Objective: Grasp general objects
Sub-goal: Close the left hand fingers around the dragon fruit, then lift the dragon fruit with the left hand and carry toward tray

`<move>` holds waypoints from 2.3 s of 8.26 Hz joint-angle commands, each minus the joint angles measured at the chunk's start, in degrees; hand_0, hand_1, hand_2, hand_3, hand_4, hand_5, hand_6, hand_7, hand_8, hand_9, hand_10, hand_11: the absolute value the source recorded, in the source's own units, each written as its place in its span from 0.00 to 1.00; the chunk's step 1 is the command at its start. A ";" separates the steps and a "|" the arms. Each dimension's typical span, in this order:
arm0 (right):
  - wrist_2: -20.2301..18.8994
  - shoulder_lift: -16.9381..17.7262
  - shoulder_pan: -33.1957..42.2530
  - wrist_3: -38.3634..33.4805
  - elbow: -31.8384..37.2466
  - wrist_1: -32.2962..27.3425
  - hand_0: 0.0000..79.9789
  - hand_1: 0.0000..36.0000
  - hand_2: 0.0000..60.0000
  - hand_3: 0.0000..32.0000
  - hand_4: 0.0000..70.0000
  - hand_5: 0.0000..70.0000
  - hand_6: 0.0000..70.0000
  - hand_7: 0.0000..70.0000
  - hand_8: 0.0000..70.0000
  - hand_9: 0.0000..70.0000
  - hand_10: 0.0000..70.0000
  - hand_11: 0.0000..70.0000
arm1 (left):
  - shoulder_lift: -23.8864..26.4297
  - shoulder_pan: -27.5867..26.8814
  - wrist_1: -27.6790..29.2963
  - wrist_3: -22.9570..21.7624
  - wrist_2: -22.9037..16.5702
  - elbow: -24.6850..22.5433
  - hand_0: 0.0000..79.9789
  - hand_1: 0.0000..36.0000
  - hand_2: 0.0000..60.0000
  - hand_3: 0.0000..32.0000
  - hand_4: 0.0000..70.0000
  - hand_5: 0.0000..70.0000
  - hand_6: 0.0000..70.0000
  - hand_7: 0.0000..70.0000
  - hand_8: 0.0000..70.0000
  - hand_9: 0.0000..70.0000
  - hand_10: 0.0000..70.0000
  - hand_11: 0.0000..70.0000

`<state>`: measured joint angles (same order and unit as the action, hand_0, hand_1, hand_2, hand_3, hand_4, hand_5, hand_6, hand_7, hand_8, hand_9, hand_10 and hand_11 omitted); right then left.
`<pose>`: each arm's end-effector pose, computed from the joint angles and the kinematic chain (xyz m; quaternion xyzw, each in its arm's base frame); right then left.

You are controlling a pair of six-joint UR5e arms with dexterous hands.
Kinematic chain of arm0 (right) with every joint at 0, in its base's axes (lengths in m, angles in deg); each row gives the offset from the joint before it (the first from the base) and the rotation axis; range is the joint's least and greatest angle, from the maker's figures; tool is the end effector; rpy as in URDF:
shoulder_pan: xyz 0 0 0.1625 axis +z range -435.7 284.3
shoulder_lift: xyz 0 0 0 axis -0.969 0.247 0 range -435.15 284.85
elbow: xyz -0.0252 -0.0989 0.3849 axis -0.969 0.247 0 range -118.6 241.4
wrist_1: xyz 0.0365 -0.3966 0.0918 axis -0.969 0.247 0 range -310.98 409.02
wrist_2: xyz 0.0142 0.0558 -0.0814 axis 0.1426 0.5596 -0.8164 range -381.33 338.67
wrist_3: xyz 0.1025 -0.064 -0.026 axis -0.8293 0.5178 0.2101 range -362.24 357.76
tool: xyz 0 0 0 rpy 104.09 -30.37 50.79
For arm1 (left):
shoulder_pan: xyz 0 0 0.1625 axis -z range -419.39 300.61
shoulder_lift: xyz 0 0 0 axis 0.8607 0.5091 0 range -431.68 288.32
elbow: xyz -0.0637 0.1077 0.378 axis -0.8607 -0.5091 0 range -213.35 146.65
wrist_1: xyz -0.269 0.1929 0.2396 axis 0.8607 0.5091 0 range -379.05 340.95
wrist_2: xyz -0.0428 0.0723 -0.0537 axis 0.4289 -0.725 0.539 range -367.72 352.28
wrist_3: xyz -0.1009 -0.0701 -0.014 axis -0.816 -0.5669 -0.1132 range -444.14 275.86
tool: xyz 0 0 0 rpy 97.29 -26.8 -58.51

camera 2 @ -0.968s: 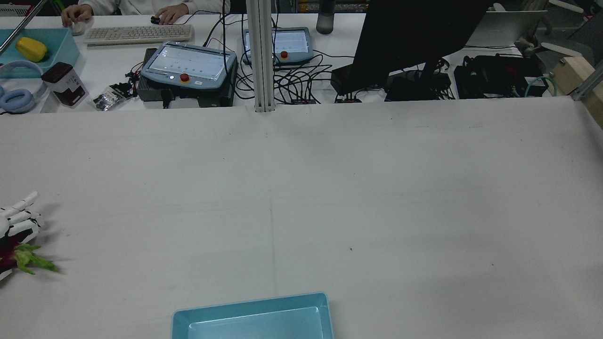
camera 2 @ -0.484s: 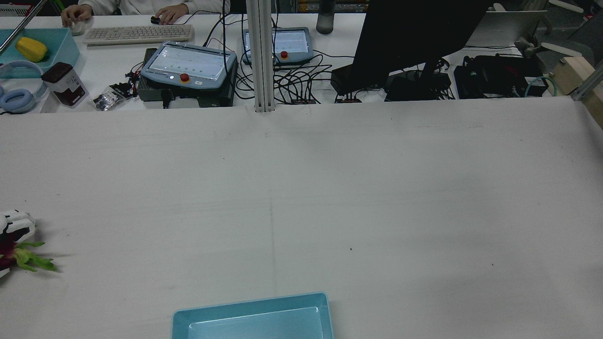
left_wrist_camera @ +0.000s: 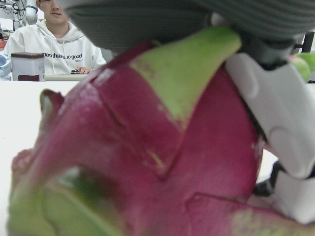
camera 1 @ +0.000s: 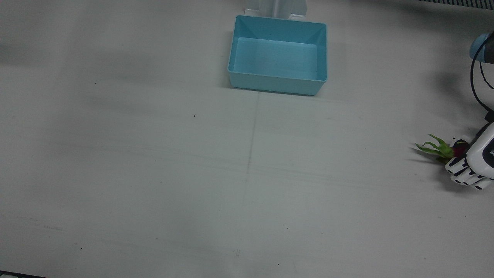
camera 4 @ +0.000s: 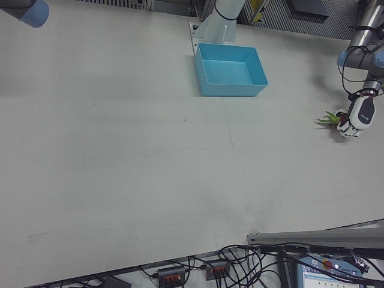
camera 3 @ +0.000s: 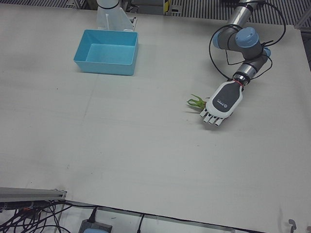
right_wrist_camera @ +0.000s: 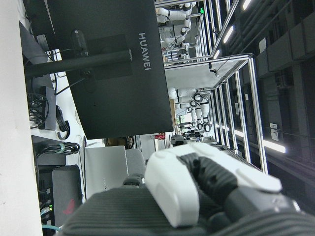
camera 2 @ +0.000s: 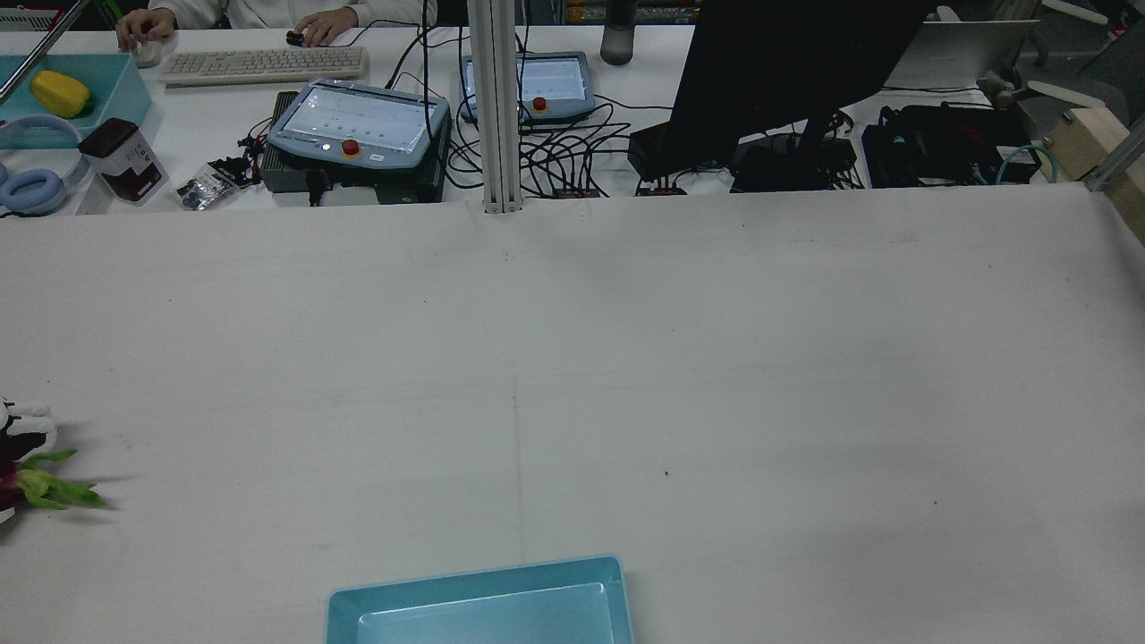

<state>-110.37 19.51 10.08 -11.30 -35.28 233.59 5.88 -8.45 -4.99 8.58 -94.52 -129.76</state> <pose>0.1002 -0.4815 0.6509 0.0739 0.6873 -0.7217 0.0363 0.1649 -0.4259 0.6733 0.3570 0.6651 -0.2871 0.5897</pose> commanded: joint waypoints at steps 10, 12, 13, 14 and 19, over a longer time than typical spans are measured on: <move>0.00 0.00 0.00 0.00 0.00 0.00 0.00 0.00 0.00 0.00 0.00 0.00 0.00 0.00 0.00 0.00 0.00 0.00 | -8.92 1.00 0.53 -18.23 -1.79 -26.26 0.41 0.67 1.00 0.00 0.47 1.00 0.63 1.00 0.65 0.68 1.00 1.00; 0.00 0.00 0.00 0.00 -0.09 0.00 0.00 0.00 0.00 0.00 0.00 0.00 0.00 0.00 0.00 0.00 0.00 0.00 | -8.83 0.04 3.40 -27.10 -1.89 -30.06 0.47 0.69 1.00 0.00 0.48 1.00 0.64 1.00 0.65 0.68 1.00 1.00; 0.00 0.00 0.00 0.00 0.00 0.00 0.00 0.00 0.00 0.00 0.00 0.00 0.00 0.00 0.00 0.00 0.00 0.00 | -8.83 -1.27 5.69 -30.98 -1.89 -30.50 0.48 0.71 1.00 0.00 0.49 1.00 0.65 1.00 0.65 0.68 1.00 1.00; 0.00 0.00 0.00 0.00 0.00 0.00 0.00 0.00 0.00 0.00 0.00 0.00 0.00 0.00 0.00 0.00 0.00 0.00 | -8.83 -3.28 5.02 -32.06 -1.80 -33.12 0.51 0.75 1.00 0.00 0.51 1.00 0.67 1.00 0.65 0.68 1.00 1.00; 0.00 0.00 0.00 0.00 0.00 0.00 0.00 0.00 0.00 0.00 0.00 0.00 0.00 0.00 0.00 0.00 0.00 0.00 | 4.72 -25.93 -11.34 -34.38 -1.19 -44.37 0.64 0.99 1.00 0.00 0.70 1.00 0.92 1.00 0.73 0.76 1.00 1.00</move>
<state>-110.37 19.51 10.08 -11.30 -35.29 233.59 1.86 -24.18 -5.29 -27.51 -96.11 -169.00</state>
